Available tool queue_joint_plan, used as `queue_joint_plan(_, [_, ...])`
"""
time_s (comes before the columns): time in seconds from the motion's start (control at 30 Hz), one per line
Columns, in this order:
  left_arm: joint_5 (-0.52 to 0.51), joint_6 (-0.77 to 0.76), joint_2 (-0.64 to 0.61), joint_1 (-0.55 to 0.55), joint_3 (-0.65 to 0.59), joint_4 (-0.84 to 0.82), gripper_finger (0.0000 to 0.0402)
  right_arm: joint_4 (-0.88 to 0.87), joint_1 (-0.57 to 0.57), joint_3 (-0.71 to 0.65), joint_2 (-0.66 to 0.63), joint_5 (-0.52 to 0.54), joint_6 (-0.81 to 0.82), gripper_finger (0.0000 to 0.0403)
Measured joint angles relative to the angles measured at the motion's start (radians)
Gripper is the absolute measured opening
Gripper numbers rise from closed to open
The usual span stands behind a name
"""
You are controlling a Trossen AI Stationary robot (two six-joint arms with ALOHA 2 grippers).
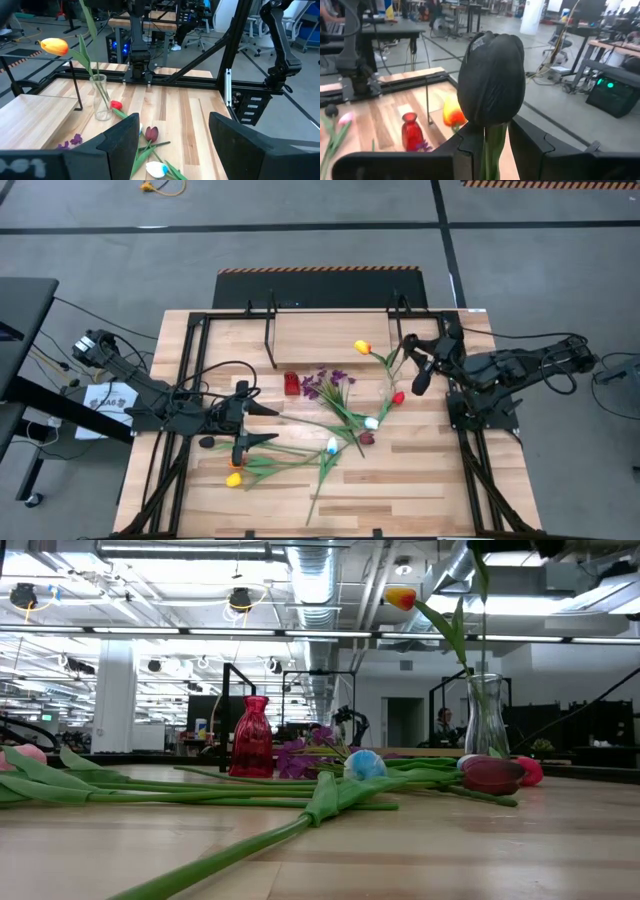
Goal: Pick and place flowers into a vace then onto a shelf
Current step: Put the right black flower into the transparent vase
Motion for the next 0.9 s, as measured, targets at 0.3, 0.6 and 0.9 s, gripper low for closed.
queue_joint_plan(0.3, [0.0,0.0,0.0,0.0,0.0,0.0,0.0231,-0.149,0.0,0.0,0.0,-0.046,0.121,0.0082])
queue_joint_plan(0.6, [0.001,0.001,0.0,0.0,0.0,0.0,0.0231,-0.18,0.0,0.0,0.0,-0.094,0.154,0.0114])
queue_joint_plan(0.9, [0.003,0.0,0.0,0.0,0.0,0.0,0.0231,-0.221,0.0,0.0,0.007,-0.13,0.155,0.022])
